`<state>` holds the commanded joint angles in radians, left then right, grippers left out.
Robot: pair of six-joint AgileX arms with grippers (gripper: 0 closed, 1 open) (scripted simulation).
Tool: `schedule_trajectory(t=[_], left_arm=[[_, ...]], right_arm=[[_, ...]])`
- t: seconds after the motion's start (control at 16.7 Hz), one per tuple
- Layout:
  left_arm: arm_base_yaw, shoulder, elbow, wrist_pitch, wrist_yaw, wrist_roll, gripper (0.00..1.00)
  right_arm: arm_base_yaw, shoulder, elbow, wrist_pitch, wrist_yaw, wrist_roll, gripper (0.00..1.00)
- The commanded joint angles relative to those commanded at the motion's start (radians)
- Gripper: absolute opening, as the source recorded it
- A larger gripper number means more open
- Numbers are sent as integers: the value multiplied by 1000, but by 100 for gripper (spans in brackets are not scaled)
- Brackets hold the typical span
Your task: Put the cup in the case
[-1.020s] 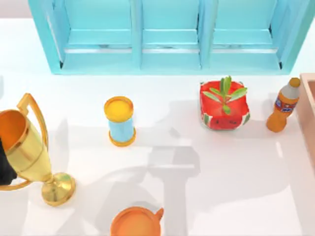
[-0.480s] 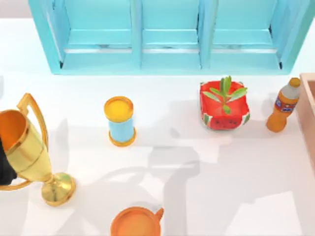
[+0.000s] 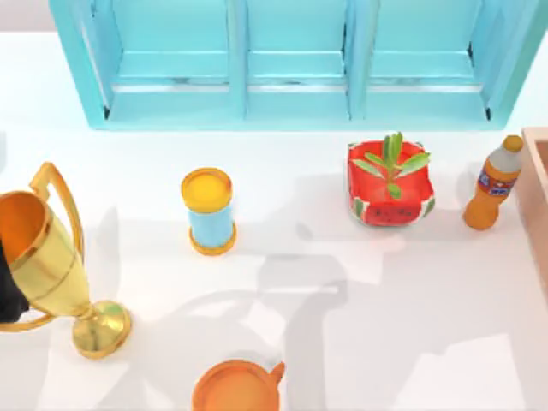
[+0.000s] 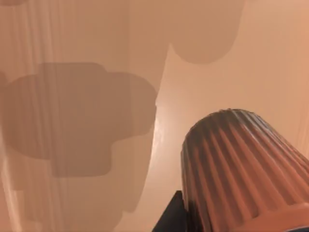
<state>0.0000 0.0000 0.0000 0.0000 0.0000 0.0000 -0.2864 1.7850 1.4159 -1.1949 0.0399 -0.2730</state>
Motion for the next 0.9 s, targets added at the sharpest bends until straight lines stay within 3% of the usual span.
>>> schedule_trajectory(t=[0.54, 0.9], left_arm=[[0, 0, 0, 0, 0, 0, 100], [0, 0, 0, 0, 0, 0, 100]], right_arm=[[0, 0, 0, 0, 0, 0, 98], [0, 0, 0, 0, 0, 0, 100]])
